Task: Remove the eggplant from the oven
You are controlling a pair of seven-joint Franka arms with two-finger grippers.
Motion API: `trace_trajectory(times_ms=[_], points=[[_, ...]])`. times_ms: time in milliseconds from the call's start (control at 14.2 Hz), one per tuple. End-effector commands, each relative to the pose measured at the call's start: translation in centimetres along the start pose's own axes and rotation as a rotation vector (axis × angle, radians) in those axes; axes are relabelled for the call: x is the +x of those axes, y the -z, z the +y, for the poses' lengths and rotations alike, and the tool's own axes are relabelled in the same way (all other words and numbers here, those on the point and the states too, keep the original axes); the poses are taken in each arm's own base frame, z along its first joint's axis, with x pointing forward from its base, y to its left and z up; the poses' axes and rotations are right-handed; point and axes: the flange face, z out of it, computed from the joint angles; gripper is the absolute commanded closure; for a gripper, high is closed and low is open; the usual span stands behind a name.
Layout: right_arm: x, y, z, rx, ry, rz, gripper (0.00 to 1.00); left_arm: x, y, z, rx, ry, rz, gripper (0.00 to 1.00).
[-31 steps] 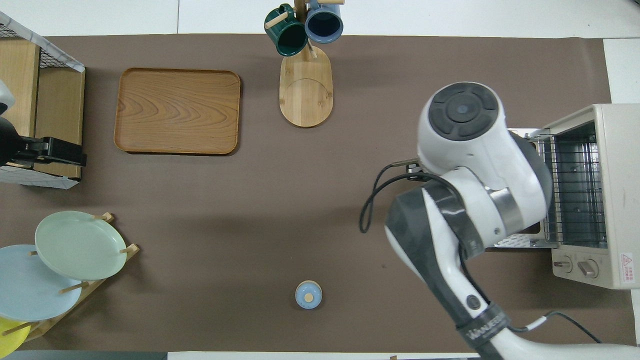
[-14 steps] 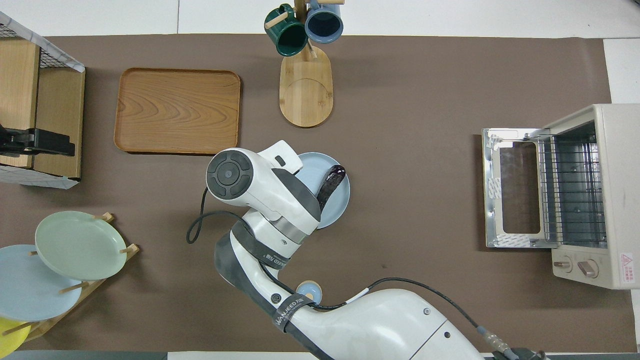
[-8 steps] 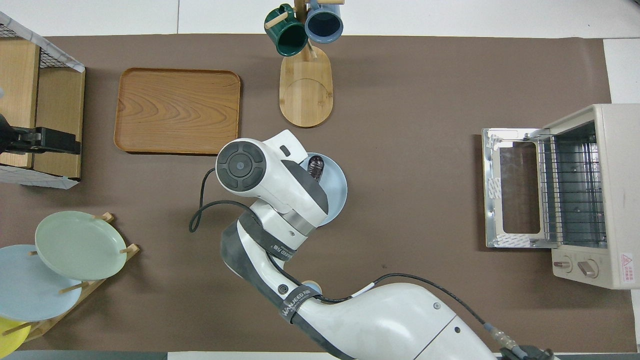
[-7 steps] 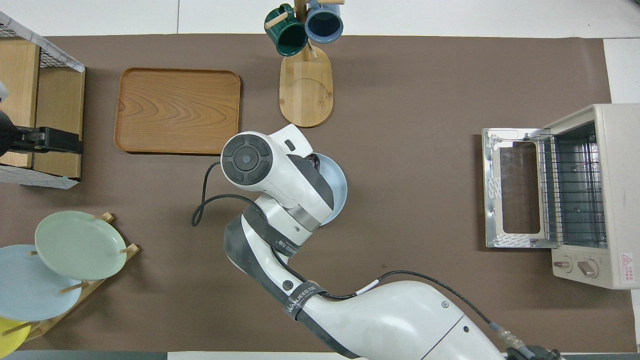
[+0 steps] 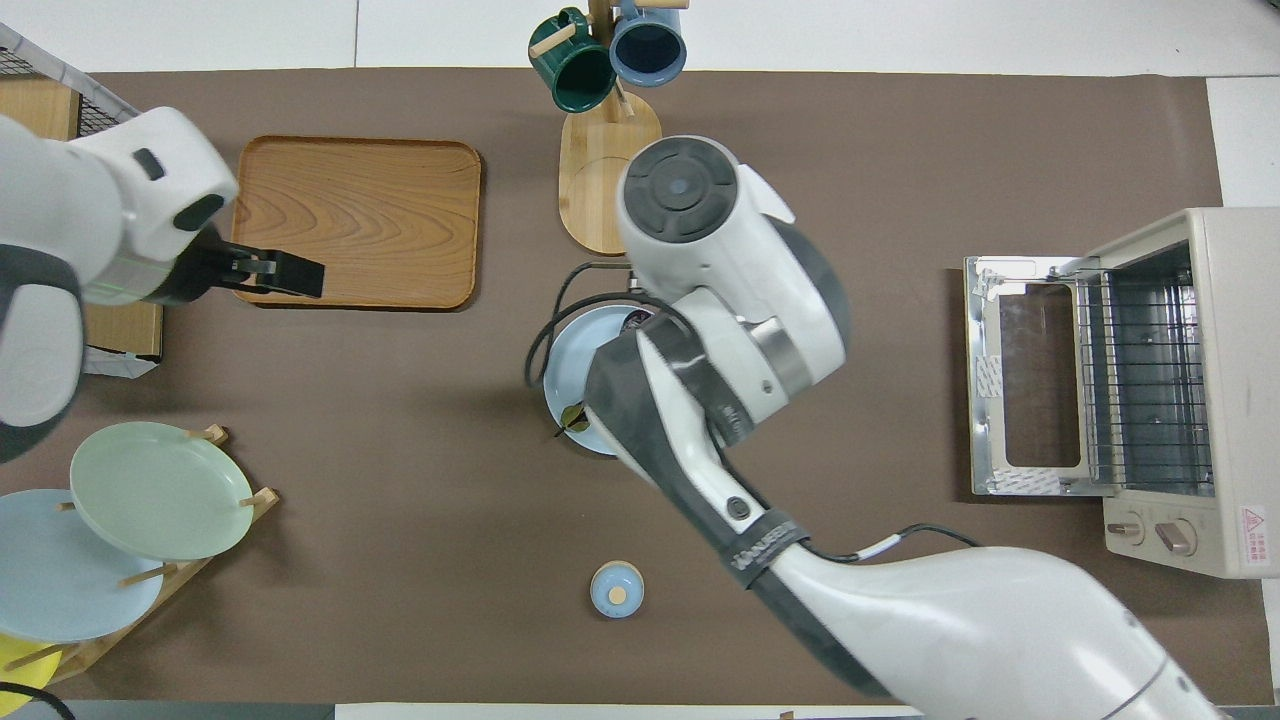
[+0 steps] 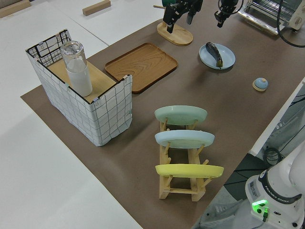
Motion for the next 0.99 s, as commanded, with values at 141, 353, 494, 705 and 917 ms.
trace_trajectory(times_ms=[141, 353, 494, 705, 917], points=[[-0.6, -6.1, 11.9, -0.093, 0.016, -0.023, 1.00, 1.6, -8.2, 12.1, -0.058, 0.007, 0.005, 0.00], [-0.3, -10.7, 18.3, -0.152, 0.017, -0.048, 1.00, 0.0, -14.5, 18.6, -0.064, -0.029, -0.027, 0.00], [-0.9, -13.6, 20.5, -0.181, 0.027, -0.043, 1.00, -1.0, -18.5, 22.9, -0.068, 0.028, -0.031, 0.00], [-1.0, -15.6, 22.5, -0.232, 0.056, -0.037, 1.00, -1.6, -22.6, 25.2, -0.071, 0.013, -0.026, 0.00], [-1.2, -15.8, 23.2, -0.262, 0.062, -0.059, 1.00, -2.9, -24.5, 26.5, -0.064, -0.025, -0.034, 0.00]])
